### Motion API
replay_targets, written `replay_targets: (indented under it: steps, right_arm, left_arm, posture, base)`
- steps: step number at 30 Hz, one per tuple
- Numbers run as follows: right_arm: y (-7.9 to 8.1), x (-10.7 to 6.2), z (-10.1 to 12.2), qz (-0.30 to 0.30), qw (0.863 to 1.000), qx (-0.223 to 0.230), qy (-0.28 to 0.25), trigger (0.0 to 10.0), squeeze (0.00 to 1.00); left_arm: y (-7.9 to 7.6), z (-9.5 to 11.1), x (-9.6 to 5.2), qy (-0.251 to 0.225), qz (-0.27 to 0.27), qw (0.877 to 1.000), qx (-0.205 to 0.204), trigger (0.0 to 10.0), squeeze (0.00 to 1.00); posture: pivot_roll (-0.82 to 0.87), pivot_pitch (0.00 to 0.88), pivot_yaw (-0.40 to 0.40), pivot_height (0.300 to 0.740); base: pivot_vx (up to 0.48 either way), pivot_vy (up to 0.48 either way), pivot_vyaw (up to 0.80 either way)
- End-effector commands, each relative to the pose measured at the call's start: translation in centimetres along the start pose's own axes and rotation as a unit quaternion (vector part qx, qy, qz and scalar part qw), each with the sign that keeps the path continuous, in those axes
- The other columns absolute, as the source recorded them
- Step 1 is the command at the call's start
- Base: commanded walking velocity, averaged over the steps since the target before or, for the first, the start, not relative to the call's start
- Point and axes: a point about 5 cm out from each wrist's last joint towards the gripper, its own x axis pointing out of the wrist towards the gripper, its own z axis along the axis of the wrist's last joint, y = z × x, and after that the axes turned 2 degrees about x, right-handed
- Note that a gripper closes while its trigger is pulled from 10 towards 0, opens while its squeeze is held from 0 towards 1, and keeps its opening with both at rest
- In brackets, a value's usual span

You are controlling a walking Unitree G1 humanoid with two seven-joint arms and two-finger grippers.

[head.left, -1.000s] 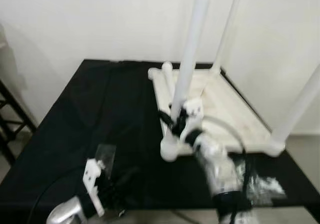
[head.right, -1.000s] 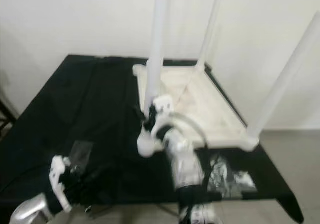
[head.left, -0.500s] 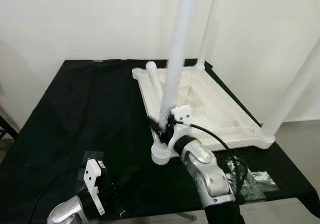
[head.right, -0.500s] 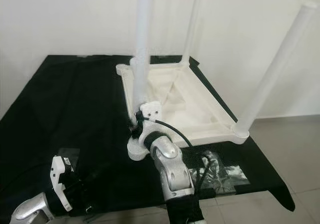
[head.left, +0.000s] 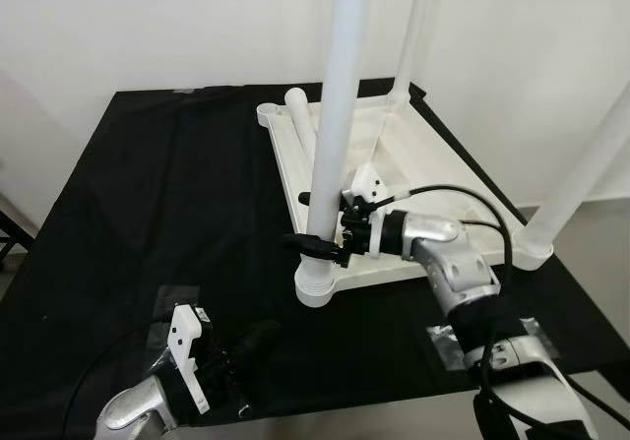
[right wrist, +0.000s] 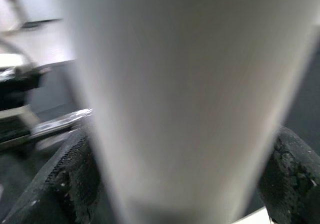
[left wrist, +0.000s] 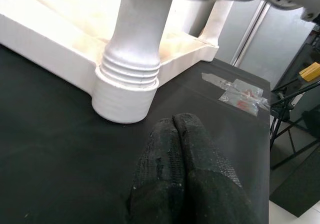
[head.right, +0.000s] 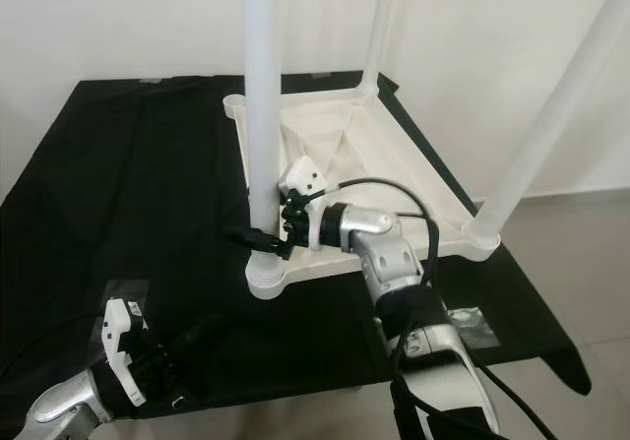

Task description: Building children table

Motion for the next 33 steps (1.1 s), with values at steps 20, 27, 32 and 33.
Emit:
replay_targets:
  steps: [20,27,32,33]
  right_arm:
    - [-0.4,-6.4,-2.5,-0.101,0.994,0.017,-0.032,0.0,0.00]
    - [3.1,-5.3,-7.4,-0.512,0.853,0.102,0.000,0.0,0.00]
    - [6.2,-1.9,-9.0,-0.485,0.864,0.130,0.024,0.0,0.00]
    - [5.6,-1.7,-8.5,-0.479,0.869,0.121,0.021,0.0,0.00]
  left_arm:
    - [0.0,-0.2,-0.4,0.006,0.003,1.000,-0.005,10.0,0.00]
    - [0.4,0.1,-0.5,0.010,0.001,1.000,-0.001,10.0,0.00]
    - [0.6,0.7,-0.4,0.012,-0.001,1.000,0.007,10.0,0.00]
    - [0.7,0.9,-0.4,0.011,-0.002,1.000,0.008,10.0,0.00]
  posture:
    - [0.02,0.045,-0.019,0.740]
    - [0.01,0.093,-0.008,0.740]
    - [0.02,0.119,0.005,0.740]
    - [0.01,0.128,-0.002,0.740]
  base:
    - [0.000,0.000,0.00]
    - [0.000,0.000,0.00]
    - [0.000,0.000,0.00]
    - [0.000,0.000,0.00]
